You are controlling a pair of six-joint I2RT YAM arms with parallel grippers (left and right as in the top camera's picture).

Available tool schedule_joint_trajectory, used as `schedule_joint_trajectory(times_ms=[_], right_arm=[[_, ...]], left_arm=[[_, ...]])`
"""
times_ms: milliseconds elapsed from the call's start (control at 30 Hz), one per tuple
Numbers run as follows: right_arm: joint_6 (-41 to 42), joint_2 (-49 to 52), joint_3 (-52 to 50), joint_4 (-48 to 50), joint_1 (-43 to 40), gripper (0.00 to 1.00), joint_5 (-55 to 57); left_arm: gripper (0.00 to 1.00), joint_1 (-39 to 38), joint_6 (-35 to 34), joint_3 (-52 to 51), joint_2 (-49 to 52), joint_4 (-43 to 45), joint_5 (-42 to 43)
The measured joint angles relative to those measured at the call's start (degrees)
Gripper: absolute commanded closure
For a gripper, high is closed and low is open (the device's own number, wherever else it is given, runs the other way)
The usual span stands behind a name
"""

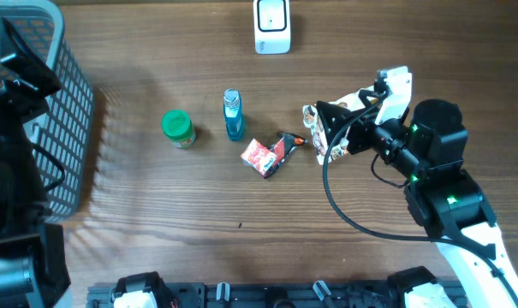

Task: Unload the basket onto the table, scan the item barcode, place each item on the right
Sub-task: 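Reach the right gripper to the PanTree bag and grasp it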

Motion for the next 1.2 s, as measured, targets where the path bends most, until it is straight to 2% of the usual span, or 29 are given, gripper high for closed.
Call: schedule_joint_trajectory(times_ms=[267,400,533,700,800,933,1033,1133,1200], right_arm=[[0.0,-0.2,0.1,-4.3,0.0,0.00,-9.2],[0.3,0.0,0.2,-4.5,0.0,0.00,-10.1],[1.6,1.2,2.8,-6.8,0.0,0.00,-7.7],[1.7,5.2,8.8,-12.2,0.0,0.00,-3.8],[1.7,7.8,11.9,-14.1,0.0,0.00,-2.7],[2.3,10.5,14.5,-15.0,0.3,0.00,-0.7],[3.2,13.7,17.0,-16.1,3.2,0.00,2.0],[4.7,17.1,20.2,-20.1,8.0,0.01,6.6],[7.1,20.5,23.9,-26.3,11.2,0.00,10.4]], left_arm=[[0.00,0.0,0.0,-0.1,0.4,-1.7,0.0],[0.00,0.0,0.0,-0.1,-0.9,-1.7,0.0],[0.00,0.0,0.5,-0.5,-1.5,-1.9,2.1],[0.00,0.0,2.6,-4.1,-1.4,-0.9,11.1],[0.00,0.0,3.2,-8.7,-2.6,2.7,13.5],[0.00,0.0,4.1,-17.9,-9.8,9.0,14.0],[0.00,0.0,4.3,-24.0,-17.0,13.2,14.0],[0.00,0.0,4.3,-24.6,-18.4,13.6,14.0],[0.00,0.0,4.3,-24.9,-18.2,13.3,14.0]])
